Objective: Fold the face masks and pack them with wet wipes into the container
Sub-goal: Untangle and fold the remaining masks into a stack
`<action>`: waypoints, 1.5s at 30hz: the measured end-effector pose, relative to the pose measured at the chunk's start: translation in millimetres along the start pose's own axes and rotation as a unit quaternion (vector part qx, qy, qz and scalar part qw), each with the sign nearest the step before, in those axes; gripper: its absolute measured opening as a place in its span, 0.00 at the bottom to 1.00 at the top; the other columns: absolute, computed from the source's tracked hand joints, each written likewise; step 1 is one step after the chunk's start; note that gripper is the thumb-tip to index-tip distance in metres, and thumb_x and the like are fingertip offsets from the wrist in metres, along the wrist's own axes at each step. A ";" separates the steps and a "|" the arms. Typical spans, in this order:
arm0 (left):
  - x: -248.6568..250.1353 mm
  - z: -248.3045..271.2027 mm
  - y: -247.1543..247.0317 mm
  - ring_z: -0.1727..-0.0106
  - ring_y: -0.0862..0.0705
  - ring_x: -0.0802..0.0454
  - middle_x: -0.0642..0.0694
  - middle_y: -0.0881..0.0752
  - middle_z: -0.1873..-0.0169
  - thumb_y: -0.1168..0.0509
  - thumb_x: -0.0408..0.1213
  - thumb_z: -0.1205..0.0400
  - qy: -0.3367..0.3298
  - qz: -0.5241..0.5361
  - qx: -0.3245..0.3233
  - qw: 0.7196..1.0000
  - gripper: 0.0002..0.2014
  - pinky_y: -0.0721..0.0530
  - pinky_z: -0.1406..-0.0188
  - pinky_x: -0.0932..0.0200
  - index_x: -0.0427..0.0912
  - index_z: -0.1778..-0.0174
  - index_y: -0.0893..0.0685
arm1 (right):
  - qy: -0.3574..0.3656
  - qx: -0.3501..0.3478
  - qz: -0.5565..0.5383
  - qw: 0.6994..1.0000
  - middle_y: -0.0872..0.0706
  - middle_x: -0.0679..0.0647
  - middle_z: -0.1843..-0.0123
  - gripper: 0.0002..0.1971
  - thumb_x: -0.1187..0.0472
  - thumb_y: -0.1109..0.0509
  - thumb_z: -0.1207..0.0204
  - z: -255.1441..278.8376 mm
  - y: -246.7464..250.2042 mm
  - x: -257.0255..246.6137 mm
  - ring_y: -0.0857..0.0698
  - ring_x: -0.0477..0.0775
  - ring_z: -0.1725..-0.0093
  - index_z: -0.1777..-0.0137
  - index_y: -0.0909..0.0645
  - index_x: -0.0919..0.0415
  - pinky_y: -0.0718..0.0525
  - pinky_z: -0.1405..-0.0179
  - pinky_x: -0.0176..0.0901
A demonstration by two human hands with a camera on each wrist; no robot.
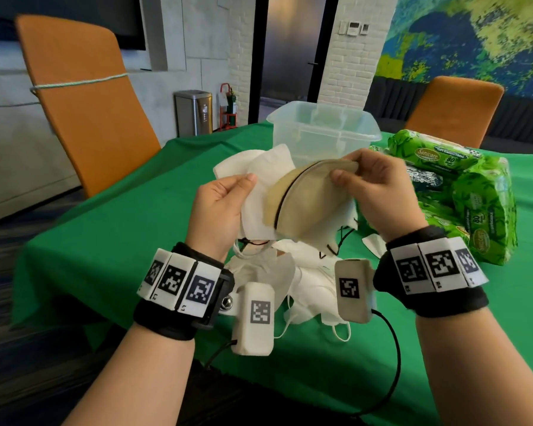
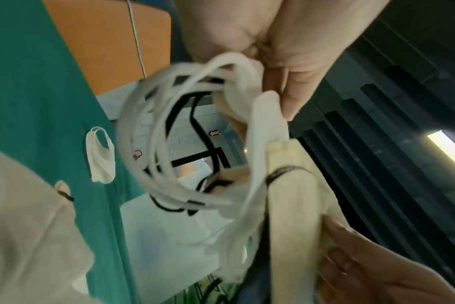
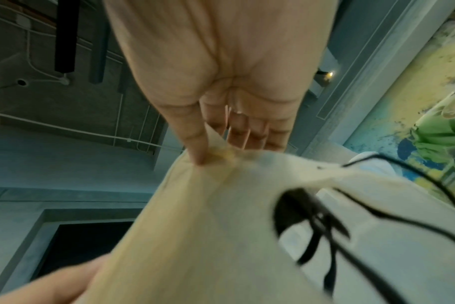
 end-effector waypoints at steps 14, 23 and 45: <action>0.2 4.4 -1.8 0.58 0.21 0.48 0.40 0.15 0.64 0.33 0.42 0.23 0.007 -0.034 0.038 0.999 0.13 0.21 0.51 0.51 0.37 0.69 0.11 | 0.237 0.073 0.122 0.961 0.21 0.49 0.67 0.05 0.66 0.27 0.35 25.9 -37.1 -34.4 0.25 0.42 0.66 0.67 0.21 0.65 0.30 0.65 0.26; 1.9 11.8 0.4 0.64 0.14 0.47 0.43 0.10 0.67 0.32 0.37 0.21 0.038 0.020 -0.014 0.999 0.09 0.15 0.60 0.55 0.41 0.65 0.10 | 0.187 -0.142 0.102 0.967 0.22 0.48 0.62 0.08 0.56 0.24 0.35 34.3 -62.0 -25.6 0.23 0.45 0.63 0.61 0.15 0.60 0.26 0.61 0.32; 7.2 21.8 2.0 0.37 0.18 0.53 0.56 0.14 0.43 0.30 0.25 0.26 -0.080 -0.054 -0.057 0.994 0.21 0.23 0.31 0.48 0.55 0.45 0.17 | 0.139 -0.070 0.126 0.980 0.28 0.42 0.64 0.08 0.64 0.23 0.33 12.9 -38.7 -24.9 0.25 0.35 0.62 0.54 0.13 0.56 0.31 0.59 0.21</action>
Point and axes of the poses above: each hand's wrist, its own z-axis away from the middle knuckle, its own y-axis out of the back of the hand, x = y × z, the point moved 3 cm from there along -z, towards the middle knuckle
